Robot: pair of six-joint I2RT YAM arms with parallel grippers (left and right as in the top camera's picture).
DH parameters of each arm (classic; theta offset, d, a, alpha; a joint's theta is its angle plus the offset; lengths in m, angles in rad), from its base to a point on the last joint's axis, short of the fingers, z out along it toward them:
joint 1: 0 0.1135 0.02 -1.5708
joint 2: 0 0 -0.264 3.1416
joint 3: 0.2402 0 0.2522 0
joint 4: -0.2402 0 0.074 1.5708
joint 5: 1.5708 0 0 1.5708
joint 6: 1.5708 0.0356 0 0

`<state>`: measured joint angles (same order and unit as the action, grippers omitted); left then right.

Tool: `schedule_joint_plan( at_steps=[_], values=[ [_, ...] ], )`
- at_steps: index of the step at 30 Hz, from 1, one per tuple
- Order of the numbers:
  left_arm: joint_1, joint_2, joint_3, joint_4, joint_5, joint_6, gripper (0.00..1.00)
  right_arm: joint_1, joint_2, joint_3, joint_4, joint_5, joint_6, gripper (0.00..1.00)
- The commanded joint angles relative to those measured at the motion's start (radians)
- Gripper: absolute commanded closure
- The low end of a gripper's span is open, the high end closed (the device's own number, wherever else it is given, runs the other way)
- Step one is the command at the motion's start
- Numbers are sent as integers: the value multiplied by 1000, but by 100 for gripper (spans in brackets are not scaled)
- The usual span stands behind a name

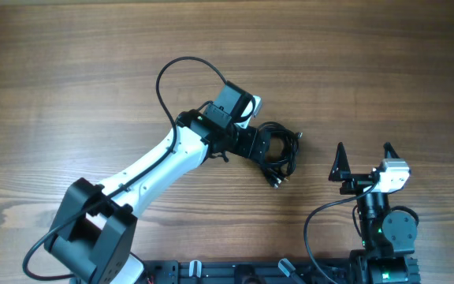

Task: Untangle cables
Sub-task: 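Reach the left gripper forward over the black cable coil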

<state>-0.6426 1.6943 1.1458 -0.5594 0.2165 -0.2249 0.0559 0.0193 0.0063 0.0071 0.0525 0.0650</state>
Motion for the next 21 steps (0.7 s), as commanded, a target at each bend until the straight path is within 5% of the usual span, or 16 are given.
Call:
schedule_joint_plan(
  at_steps=[1, 21],
  values=[
    [-3, 67, 18, 2, -50, -23, 0, -4, -8, -1, 3, -8, -12, 0],
    [-63, 160, 18, 44, -142, -24, 2, -4, -8, -1, 3, -8, -12, 0]
  ],
)
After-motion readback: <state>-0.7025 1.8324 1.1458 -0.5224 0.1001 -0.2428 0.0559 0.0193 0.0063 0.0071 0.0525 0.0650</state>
